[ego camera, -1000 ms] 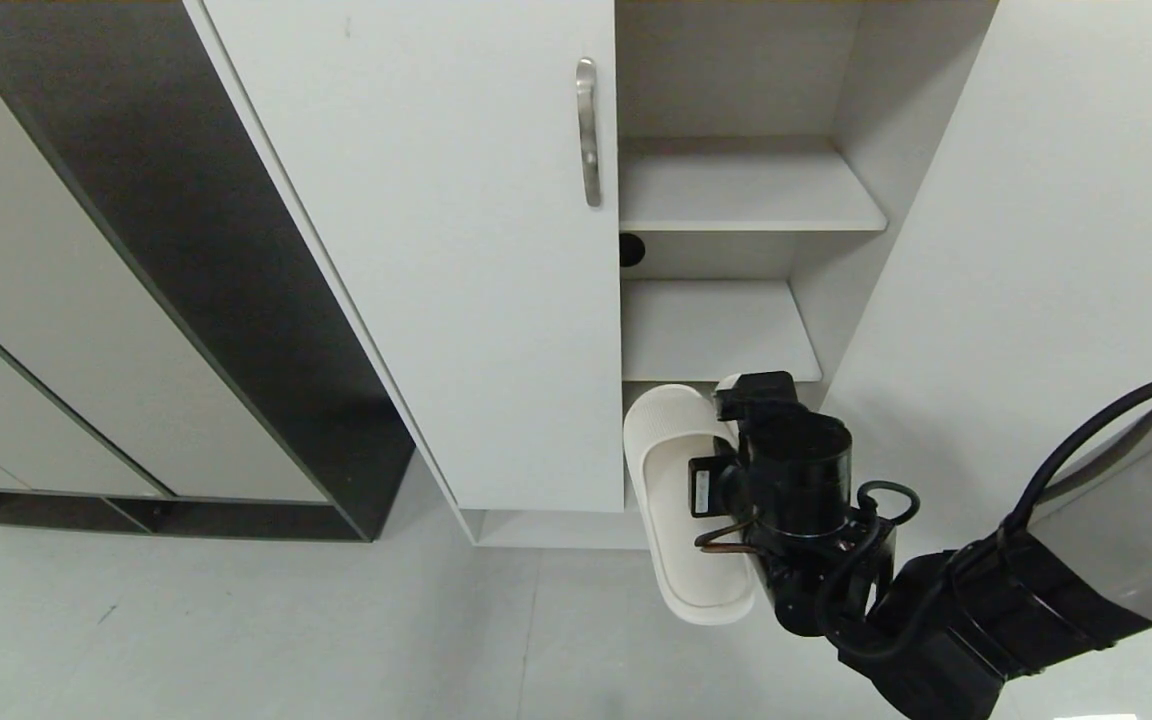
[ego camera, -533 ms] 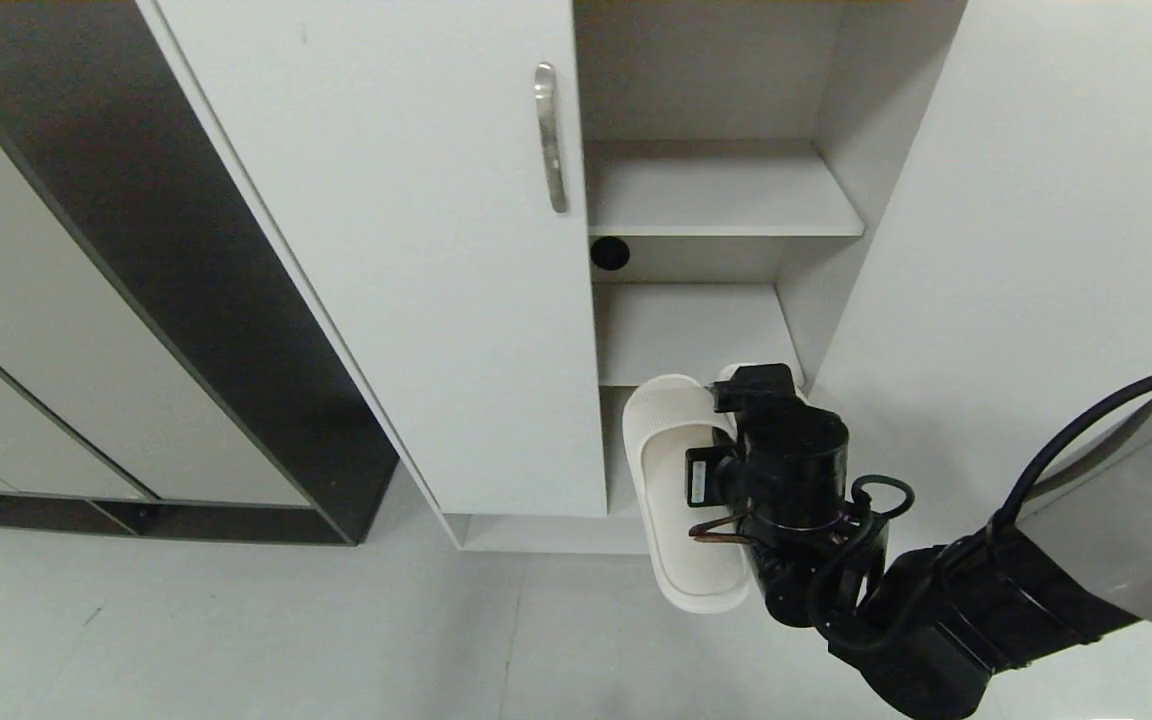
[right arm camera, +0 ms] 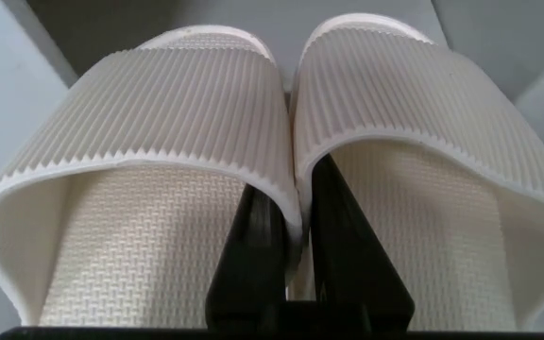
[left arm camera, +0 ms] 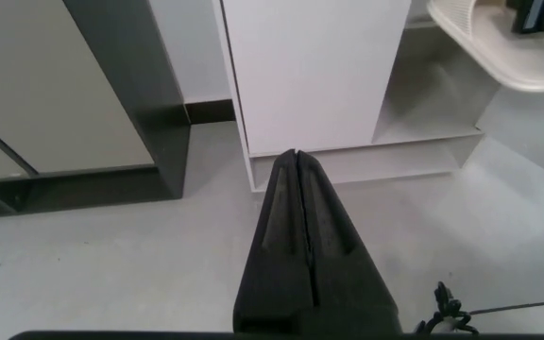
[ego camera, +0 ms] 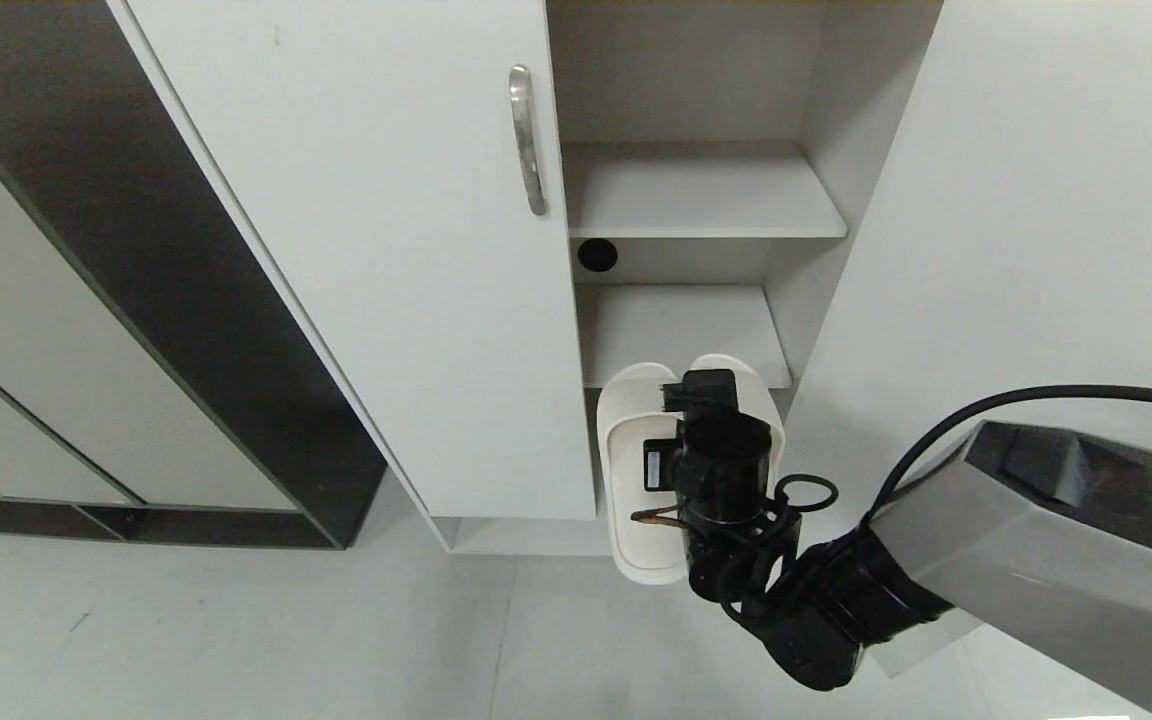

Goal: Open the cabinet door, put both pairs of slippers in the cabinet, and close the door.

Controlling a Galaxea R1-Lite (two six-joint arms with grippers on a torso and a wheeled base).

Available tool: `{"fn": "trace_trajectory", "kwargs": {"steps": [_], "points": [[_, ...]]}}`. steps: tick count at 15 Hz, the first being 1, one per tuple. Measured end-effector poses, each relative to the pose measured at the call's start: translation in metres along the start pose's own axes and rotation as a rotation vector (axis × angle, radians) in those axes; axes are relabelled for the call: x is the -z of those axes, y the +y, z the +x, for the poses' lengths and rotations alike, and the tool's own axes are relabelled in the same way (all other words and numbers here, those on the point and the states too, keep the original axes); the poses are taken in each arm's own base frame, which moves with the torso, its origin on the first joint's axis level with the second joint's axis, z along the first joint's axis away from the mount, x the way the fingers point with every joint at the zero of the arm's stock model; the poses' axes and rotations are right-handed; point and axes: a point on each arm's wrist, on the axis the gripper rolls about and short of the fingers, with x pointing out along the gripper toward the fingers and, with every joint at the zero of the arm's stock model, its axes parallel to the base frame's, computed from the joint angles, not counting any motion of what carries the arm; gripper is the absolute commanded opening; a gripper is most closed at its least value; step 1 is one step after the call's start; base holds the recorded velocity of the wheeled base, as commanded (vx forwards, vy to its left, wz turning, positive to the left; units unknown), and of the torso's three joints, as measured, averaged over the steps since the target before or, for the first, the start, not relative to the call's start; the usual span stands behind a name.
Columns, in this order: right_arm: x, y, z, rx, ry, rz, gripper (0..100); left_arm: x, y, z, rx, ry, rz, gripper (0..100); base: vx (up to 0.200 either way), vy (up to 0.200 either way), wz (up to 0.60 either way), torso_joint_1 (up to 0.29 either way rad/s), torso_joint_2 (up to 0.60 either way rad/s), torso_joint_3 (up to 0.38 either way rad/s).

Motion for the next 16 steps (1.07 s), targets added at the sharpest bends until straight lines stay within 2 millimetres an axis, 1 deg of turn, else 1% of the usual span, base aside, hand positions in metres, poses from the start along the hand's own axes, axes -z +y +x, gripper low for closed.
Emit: {"fn": "trace_trajectory", "kwargs": {"steps": [1,3,5,12,16], "points": [[0.002,0.0,0.005,-0.016,-0.024,0.003,0,0.0,0.0,0.0,0.0,0.0,-0.001,0,0.0,0.0,0.0,0.0,0.0,0.0],[0.008,0.001,0.009,-0.039,-0.032,-0.012,0,0.0,0.0,0.0,0.0,0.0,-0.001,0,0.0,0.0,0.0,0.0,0.0,0.0],[0.011,-0.005,0.014,-0.02,-0.026,-0.021,0,0.0,0.0,0.0,0.0,0.0,-0.001,0,0.0,0.0,0.0,0.0,0.0,0.0],[0.017,-0.011,0.014,-0.013,0.001,-0.042,0,0.0,0.0,0.0,0.0,0.0,-0.001,0,0.0,0.0,0.0,0.0,0.0,0.0],[0.019,-0.012,0.014,-0.01,0.006,-0.045,0,0.0,0.0,0.0,0.0,0.0,-0.002,0,0.2,0.0,0.0,-0.001,0.0,0.004]]}}
